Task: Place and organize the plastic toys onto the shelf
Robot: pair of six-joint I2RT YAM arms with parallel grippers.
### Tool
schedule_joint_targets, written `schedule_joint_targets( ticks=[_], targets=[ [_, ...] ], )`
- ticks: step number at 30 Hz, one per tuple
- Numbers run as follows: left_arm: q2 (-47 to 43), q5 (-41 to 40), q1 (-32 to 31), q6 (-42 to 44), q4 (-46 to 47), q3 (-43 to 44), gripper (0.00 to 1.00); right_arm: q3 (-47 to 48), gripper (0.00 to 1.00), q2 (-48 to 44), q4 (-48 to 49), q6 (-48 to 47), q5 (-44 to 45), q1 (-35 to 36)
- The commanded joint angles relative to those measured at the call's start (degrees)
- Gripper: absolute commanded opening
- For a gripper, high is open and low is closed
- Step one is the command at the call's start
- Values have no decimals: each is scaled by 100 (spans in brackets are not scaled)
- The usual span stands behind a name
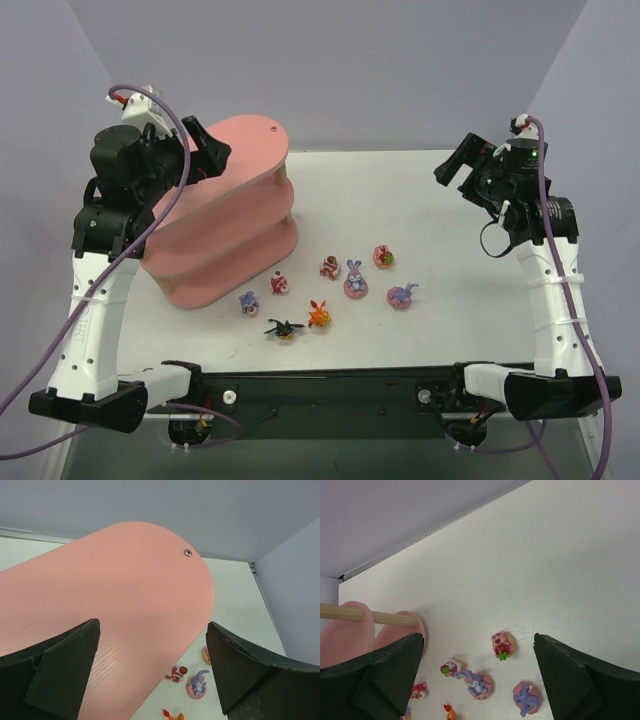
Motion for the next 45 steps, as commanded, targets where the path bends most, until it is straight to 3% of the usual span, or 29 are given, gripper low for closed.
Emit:
schedule_joint_targets(
  ticks=[1,8,12,18,23,26,31,39,45],
  targets=[
    [-154,399,57,-102,265,71,97,-107,100,-328,-103,-72,-104,11],
    [-364,882,57,-241,510,-271,97,-493,100,-574,-305,-81,-34,-6],
    [-610,856,-118,-1533,748,-404,97,-503,100,-671,-524,-107,27,-6],
    [-374,952,-830,-1193,871,-132,97,-590,100,-917,-648,-221,-295,-6],
    [-75,2084,-962,-630,1064,-192,97,-941,100,-1110,-657,-441,-815,2],
    [-4,2804,-953,-961,1503,-719,97,-1179,100,-1146,-665,-625,-1211,55],
    [118,3501,-962,-1815,2672,-1440,97,-1530,100,-1199,-665,-1082,-845,1020],
    [312,2501,-1296,-691,1321,-431,97,-2189,95,-795,-288,-1364,166,3314],
    [303,2183,-1305,-348,899,-80,97,-2576,90,-329,301,-837,625,3606]
  ],
)
